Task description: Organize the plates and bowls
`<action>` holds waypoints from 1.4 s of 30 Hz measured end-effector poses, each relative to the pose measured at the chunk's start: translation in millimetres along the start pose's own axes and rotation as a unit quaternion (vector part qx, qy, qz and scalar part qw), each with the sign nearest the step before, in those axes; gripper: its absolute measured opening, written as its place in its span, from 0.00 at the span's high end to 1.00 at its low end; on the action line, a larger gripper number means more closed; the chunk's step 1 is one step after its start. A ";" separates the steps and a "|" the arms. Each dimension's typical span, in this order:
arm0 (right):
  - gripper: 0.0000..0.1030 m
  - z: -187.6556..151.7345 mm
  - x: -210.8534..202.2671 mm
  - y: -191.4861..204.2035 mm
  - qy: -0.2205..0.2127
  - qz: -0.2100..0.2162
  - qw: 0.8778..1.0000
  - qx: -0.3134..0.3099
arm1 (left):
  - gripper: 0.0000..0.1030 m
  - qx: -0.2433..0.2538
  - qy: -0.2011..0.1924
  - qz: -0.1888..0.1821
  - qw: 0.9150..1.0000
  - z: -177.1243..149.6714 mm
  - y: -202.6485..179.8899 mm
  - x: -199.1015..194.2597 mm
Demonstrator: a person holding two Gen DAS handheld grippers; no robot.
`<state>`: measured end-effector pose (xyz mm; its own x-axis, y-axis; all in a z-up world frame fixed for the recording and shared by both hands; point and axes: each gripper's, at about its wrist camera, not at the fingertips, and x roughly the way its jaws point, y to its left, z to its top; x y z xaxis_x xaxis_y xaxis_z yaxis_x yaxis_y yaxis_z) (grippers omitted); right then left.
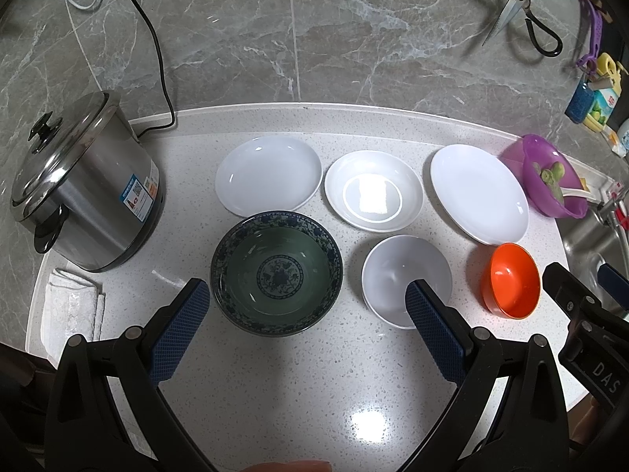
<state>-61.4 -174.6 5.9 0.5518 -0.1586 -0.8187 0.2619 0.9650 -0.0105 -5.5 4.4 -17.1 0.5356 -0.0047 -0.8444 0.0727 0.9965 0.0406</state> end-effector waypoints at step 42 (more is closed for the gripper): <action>0.15 54.8 132.3 -217.3 0.002 0.161 0.970 0.183 | 0.31 0.123 0.103 -0.116 0.980 148.6 -98.7 146.4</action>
<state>-1.9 -416.7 -68.7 0.6492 0.1405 -0.7476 0.3394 0.8261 0.4500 190.8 -107.0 -65.4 0.3007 -0.1870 -0.9352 0.3873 0.9200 -0.0595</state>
